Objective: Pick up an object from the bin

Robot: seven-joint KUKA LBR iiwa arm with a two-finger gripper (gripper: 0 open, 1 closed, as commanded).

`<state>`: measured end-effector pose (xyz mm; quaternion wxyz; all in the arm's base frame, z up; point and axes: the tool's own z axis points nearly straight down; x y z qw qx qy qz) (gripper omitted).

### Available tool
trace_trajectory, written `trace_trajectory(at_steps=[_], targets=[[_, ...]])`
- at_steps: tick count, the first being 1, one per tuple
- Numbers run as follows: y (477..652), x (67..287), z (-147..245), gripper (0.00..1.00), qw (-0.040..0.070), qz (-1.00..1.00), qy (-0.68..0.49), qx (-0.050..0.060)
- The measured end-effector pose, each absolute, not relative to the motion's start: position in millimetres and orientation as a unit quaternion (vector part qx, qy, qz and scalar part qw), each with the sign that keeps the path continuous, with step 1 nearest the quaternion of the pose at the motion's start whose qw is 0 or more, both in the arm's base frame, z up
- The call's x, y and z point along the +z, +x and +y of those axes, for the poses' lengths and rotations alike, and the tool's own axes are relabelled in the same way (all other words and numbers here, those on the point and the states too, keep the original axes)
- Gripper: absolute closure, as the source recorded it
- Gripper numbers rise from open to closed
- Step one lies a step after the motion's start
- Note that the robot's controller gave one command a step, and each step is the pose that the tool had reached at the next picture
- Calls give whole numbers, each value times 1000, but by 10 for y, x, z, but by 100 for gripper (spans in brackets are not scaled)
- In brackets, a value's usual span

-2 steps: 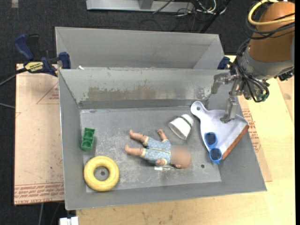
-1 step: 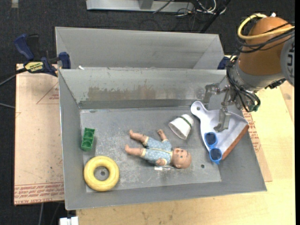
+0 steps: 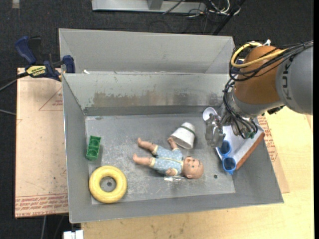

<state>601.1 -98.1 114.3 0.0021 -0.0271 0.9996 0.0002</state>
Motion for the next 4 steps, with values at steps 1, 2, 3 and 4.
trace_trajectory(at_steps=[1, 2, 3, 4], targets=[[6011, 1143, -981, 0, 2, 1000, -27, 0], [6011, 1143, -980, 0, 2, 1000, -27, 0], [5979, 965, -698, 0, 4, 999, -47, -1], [6041, 808, -462, 0, 4, 990, -141, 0]])
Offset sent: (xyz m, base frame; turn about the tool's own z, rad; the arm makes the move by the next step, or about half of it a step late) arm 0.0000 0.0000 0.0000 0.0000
